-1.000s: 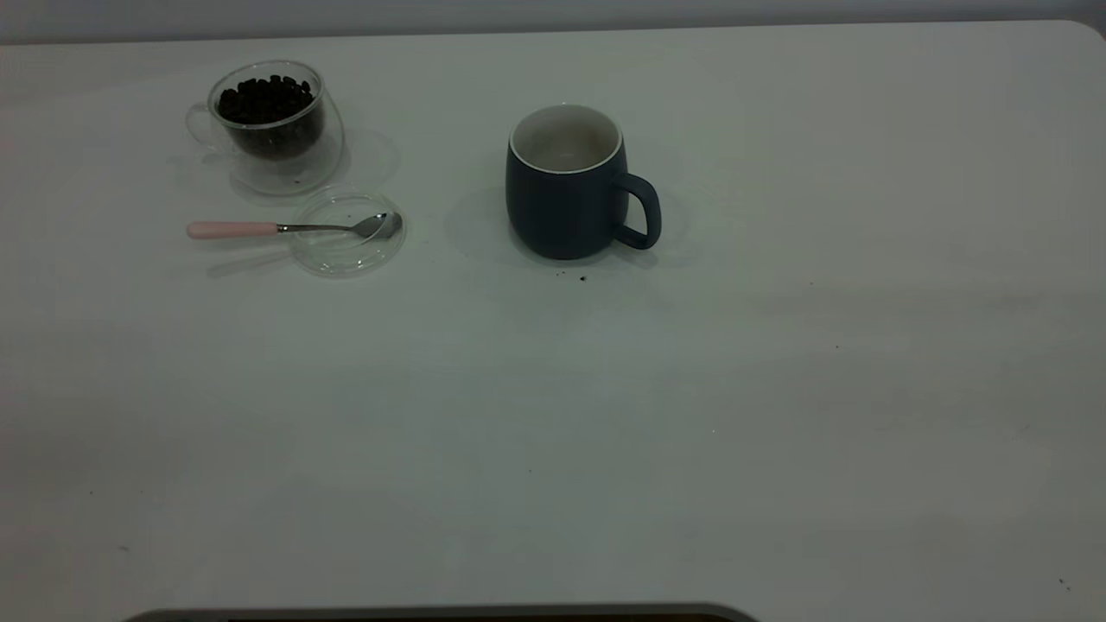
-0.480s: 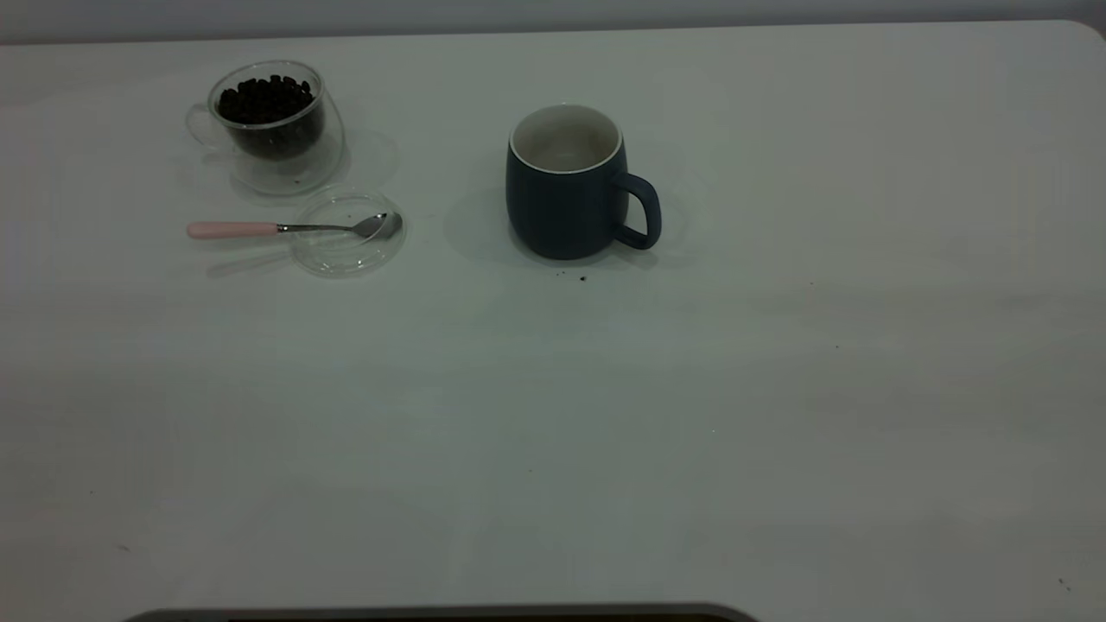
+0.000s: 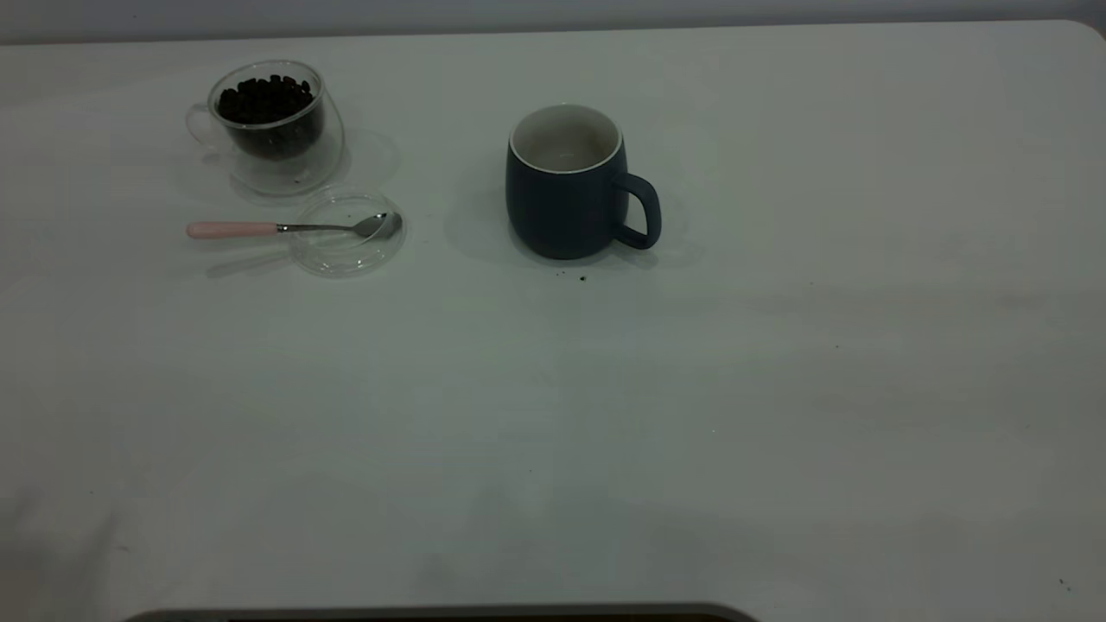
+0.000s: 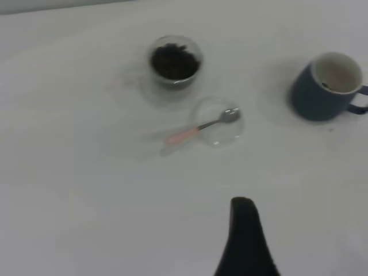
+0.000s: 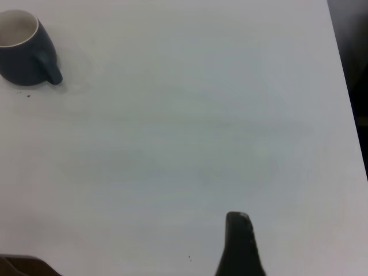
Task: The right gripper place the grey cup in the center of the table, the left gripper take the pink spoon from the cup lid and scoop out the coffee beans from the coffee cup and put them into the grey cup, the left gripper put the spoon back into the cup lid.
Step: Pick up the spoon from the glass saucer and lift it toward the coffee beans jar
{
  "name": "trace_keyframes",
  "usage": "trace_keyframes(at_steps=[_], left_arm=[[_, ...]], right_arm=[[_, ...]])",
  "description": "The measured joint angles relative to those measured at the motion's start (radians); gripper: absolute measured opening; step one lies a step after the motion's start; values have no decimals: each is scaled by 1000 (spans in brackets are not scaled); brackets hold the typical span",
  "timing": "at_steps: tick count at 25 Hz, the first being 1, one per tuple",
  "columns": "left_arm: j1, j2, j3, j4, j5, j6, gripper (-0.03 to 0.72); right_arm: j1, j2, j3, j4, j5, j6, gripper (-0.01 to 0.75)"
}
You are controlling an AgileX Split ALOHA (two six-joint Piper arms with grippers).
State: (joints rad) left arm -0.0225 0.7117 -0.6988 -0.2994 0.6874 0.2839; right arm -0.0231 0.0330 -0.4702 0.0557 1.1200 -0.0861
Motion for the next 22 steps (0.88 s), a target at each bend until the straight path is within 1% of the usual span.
trace_keyframes(at_steps=[5,7,11,15,17,22], left_arm=[[0,259,-160,-111,19,163,588],[0,356,-222,-156,40,195,588],[0,559,-347,-280,84,198,588],[7,760,-469,-350,142,176,588],[34,843,-517,-383,182,174,591],[163,1002,-554,-478,243,251,623]], right_arm=[[0,0,0,0,0,0,591],[0,0,0,0,0,0,591],[0,0,0,0,0,0,591],[0,0,0,0,0,0,591],[0,-1,0,0,0,0,591],[0,-5,0,1,1,0,591]])
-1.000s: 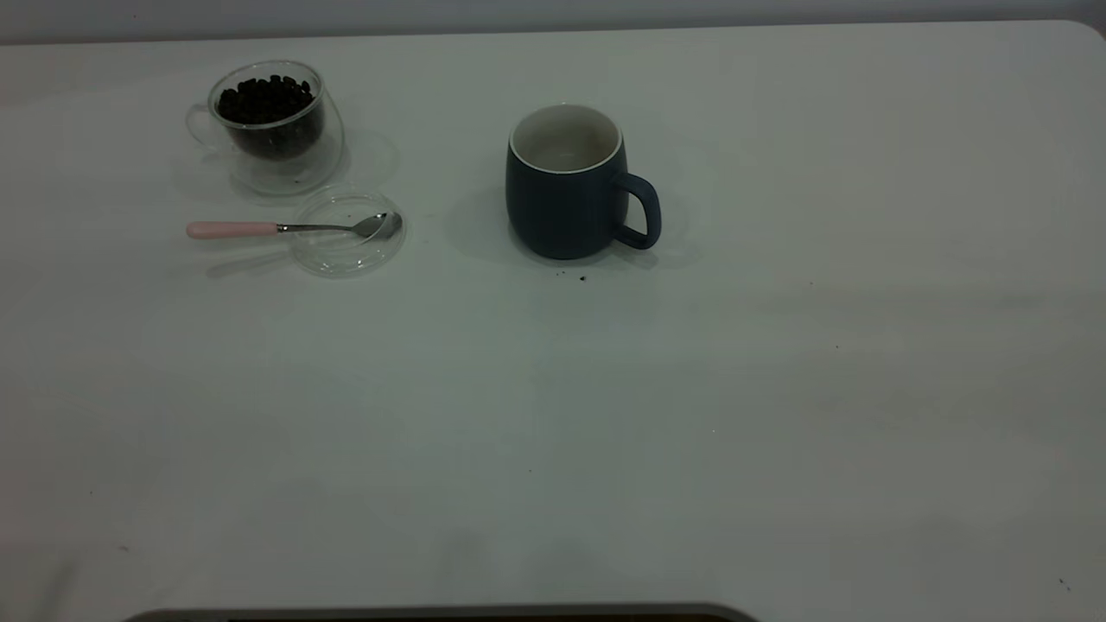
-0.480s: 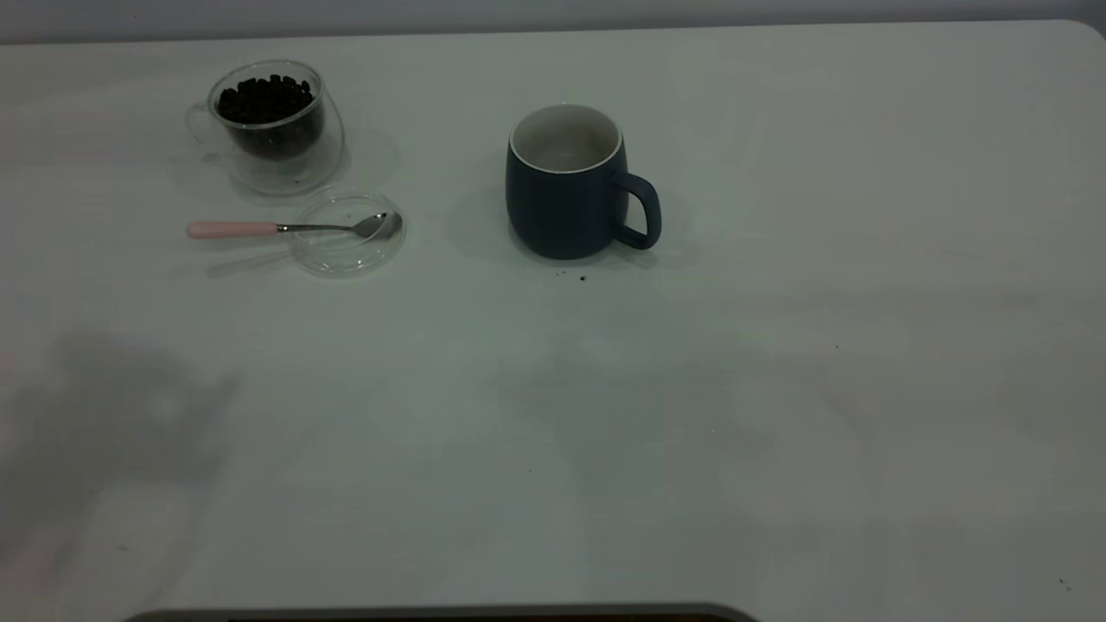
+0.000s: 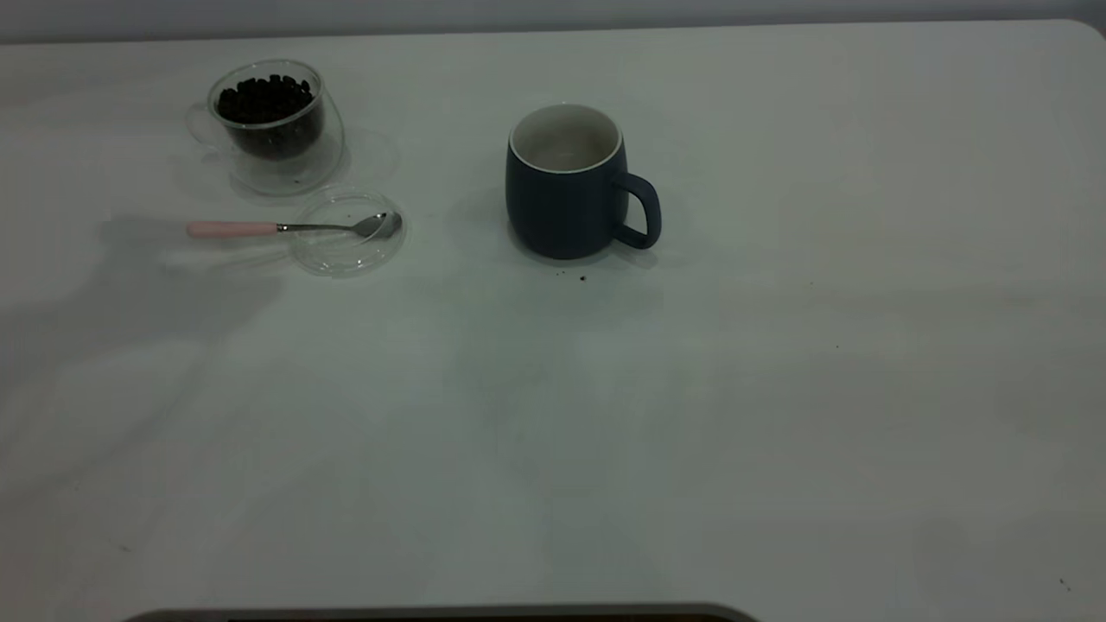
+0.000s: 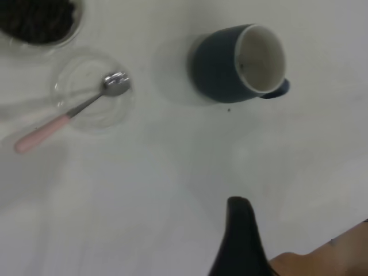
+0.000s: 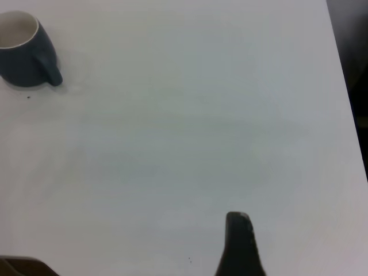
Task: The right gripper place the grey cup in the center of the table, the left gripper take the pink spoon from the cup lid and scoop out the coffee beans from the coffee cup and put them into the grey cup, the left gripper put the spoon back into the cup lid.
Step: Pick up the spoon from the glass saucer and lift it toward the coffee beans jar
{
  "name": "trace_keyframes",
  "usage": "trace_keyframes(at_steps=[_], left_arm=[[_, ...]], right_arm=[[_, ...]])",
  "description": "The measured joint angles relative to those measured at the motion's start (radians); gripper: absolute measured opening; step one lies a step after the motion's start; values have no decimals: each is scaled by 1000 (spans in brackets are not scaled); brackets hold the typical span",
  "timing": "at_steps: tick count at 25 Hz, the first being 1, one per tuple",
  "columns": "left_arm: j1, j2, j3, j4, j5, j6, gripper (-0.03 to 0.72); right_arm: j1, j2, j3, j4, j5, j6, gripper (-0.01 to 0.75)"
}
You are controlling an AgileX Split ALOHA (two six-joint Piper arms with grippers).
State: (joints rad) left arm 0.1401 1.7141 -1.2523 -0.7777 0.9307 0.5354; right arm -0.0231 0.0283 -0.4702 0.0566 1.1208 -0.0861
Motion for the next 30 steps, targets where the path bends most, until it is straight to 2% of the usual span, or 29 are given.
trace_keyframes(at_steps=[8,14,19,30], left_arm=[[208,211,-2,-120,71,200,629],[310,384,-2,-207,105,351,629],[343,517,-4,-260,105,444,629],[344,722,-32,-349,76,615,629]], right_arm=[[0,0,0,0,0,0,591],[0,0,0,0,0,0,591],[0,0,0,0,0,0,591],[0,0,0,0,0,0,591]])
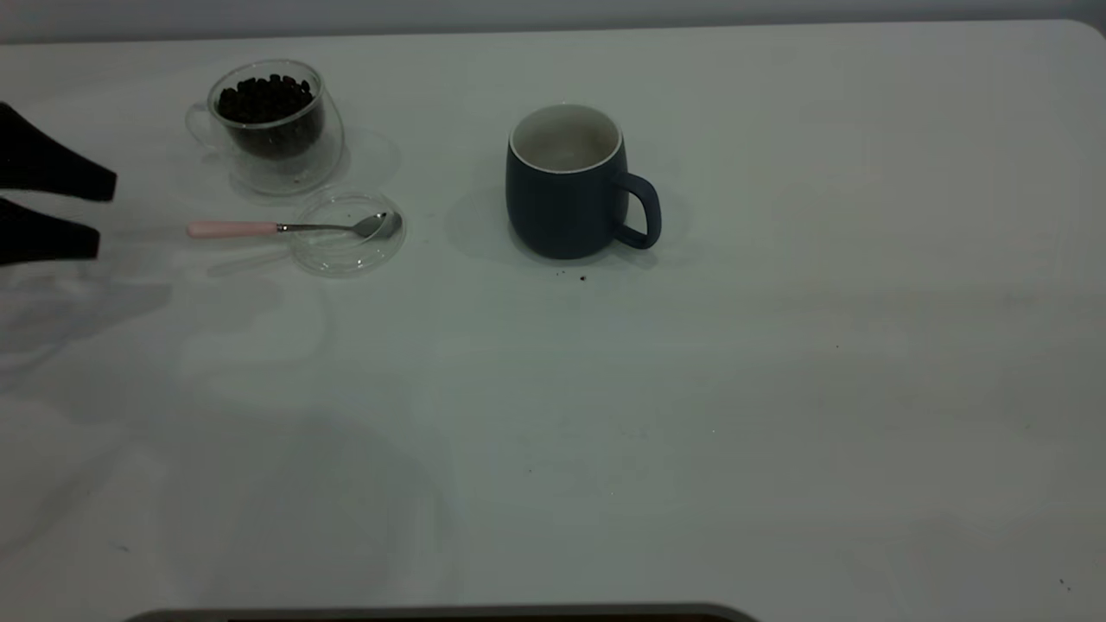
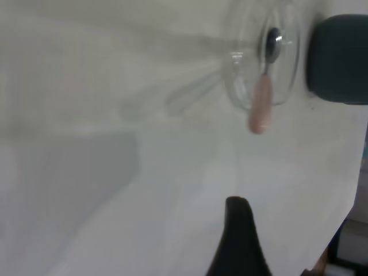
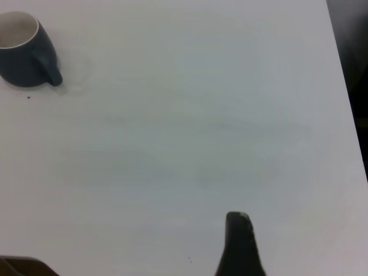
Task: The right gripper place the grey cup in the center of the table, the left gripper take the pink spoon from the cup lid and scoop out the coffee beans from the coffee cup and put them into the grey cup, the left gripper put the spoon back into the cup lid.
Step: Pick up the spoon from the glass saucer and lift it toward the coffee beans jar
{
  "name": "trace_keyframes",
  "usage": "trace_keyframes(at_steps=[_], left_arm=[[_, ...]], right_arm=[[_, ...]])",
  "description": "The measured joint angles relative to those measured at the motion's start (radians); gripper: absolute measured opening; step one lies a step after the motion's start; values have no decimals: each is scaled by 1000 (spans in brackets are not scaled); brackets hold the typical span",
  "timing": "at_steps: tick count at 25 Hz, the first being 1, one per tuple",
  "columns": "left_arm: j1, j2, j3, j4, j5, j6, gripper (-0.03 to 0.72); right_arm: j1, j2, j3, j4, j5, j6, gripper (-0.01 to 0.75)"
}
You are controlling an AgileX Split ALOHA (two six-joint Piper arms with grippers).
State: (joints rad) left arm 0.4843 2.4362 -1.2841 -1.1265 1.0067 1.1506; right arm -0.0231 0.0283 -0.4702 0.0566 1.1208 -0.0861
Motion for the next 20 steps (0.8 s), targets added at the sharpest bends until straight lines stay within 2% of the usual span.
trace_keyframes(at_steps=[7,14,20], left_arm=[[-13,54,-44,-10,-3,52,629],[-83,111,-116,-18,3,48,629],[-121,141,-119,-88,2,72,629]], right_arm=[[0,0,0,0,0,0,591],[0,0,0,0,0,0,591],[0,0,0,0,0,0,591]])
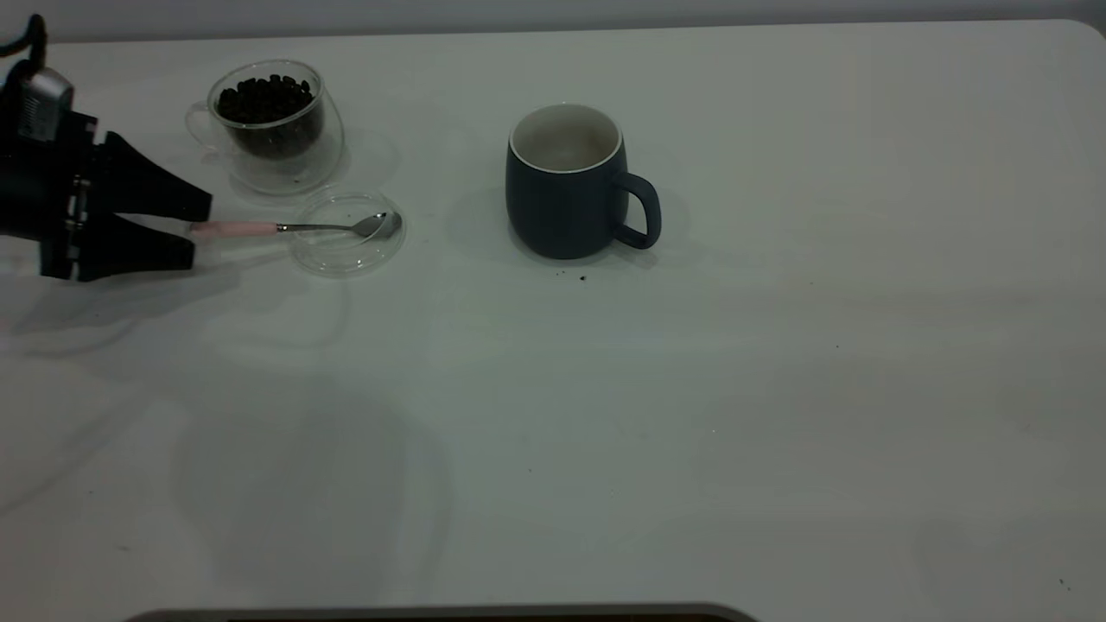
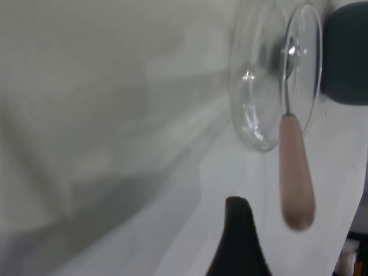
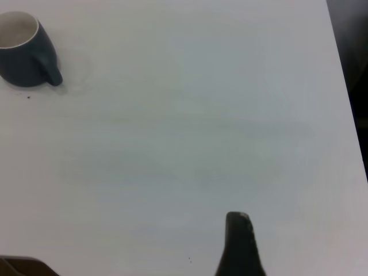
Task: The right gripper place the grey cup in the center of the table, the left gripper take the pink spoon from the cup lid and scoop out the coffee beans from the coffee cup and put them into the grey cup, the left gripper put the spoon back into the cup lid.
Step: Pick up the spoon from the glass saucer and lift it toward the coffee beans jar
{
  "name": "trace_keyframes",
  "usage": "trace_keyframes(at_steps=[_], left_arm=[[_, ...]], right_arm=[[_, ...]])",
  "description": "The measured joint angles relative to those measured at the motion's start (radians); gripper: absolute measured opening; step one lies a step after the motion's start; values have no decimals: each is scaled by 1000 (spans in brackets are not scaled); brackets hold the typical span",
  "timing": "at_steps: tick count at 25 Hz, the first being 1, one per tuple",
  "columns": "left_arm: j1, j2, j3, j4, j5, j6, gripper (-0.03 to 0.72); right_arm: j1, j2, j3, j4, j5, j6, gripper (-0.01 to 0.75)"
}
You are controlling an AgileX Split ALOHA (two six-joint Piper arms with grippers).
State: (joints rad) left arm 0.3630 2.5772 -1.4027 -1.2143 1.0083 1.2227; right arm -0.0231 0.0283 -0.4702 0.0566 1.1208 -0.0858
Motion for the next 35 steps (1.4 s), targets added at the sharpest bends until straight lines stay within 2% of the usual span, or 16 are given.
trace_keyframes(at_steps=[8,21,25,32,35], left_arm=[[-22,9,-1,-43,-20,12,625],[-38,25,-1,-80,-15,15,550],[-39,25,-1,-98,-3,15,470],[-39,25,-1,-101,3,15,223],[-39,25,-1,-101,3,10,145]], right_arm=[[0,0,0,0,0,0,591],[0,0,0,0,0,0,591],[0,0,0,0,0,0,591],[0,0,0,0,0,0,591],[0,0,0,0,0,0,591]])
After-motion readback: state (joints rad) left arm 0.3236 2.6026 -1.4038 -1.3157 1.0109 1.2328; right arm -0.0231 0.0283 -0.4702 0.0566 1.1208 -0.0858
